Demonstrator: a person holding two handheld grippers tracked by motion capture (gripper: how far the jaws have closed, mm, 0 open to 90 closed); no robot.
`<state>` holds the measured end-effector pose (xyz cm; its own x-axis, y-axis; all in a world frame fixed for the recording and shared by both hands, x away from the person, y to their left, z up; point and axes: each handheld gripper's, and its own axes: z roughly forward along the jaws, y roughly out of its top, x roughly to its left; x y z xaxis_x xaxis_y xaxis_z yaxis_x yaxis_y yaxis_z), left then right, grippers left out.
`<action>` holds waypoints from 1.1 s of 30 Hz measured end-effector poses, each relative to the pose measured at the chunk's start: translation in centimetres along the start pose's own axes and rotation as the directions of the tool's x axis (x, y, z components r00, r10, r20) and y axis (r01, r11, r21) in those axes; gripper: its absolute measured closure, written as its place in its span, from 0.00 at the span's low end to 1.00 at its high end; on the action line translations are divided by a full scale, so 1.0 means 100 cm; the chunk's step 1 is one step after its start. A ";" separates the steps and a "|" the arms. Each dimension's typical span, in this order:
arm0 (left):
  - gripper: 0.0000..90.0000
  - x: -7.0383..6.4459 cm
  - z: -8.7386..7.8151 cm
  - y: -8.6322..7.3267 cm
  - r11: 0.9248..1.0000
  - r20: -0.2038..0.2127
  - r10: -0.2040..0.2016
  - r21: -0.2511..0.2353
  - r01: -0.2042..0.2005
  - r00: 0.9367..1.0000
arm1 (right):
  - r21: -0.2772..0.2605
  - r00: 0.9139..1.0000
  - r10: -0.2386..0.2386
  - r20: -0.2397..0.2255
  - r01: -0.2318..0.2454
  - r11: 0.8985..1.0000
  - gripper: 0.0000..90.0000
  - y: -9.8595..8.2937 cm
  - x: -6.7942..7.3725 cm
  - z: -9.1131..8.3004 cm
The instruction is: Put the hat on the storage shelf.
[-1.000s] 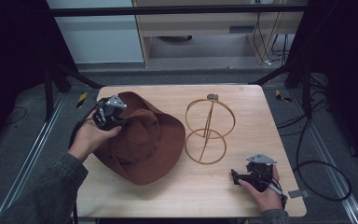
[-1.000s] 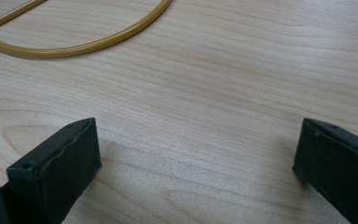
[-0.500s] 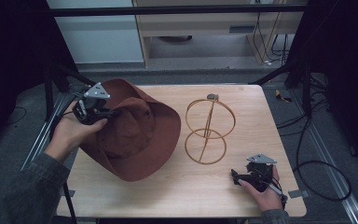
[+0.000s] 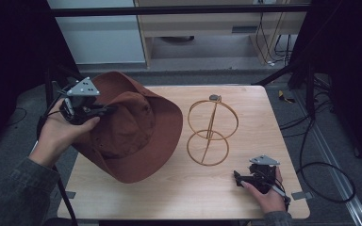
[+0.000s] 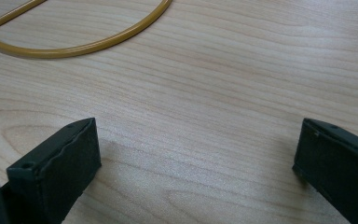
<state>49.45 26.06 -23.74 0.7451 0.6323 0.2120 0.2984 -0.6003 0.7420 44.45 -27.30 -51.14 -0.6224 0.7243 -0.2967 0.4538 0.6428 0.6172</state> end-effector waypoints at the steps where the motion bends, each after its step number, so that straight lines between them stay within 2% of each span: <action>1: 0.98 -0.001 -0.001 0.001 1.000 -0.001 0.002 -0.003 -0.002 1.000 | 0.000 1.000 0.000 0.000 0.000 1.000 0.01 0.000 0.000 0.000; 8: 0.98 -0.005 -0.012 0.011 0.999 -0.008 0.005 -0.048 -0.006 1.000 | 0.000 1.000 0.001 0.000 -0.001 1.000 0.01 0.000 0.000 0.000; 15: 0.98 -0.009 -0.027 0.028 0.994 -0.025 0.009 -0.110 -0.012 1.000 | 0.000 1.000 0.000 0.000 0.000 1.000 0.01 0.000 0.000 0.000; 24: 0.98 -0.018 -0.038 0.049 0.990 -0.031 0.039 -0.131 -0.043 0.999 | -0.001 1.000 0.000 0.000 0.000 1.000 0.01 0.000 0.000 0.000; 33: 0.98 -0.028 -0.034 0.067 0.988 -0.009 0.082 -0.127 -0.082 0.997 | 0.004 1.000 -0.001 0.004 0.001 1.000 0.01 0.000 0.000 0.000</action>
<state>47.37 21.89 -17.20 0.7614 0.5857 0.2779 0.1577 -0.5831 0.7969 44.43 -27.27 -51.13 -0.6200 0.7250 -0.3001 0.4561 0.6442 0.6140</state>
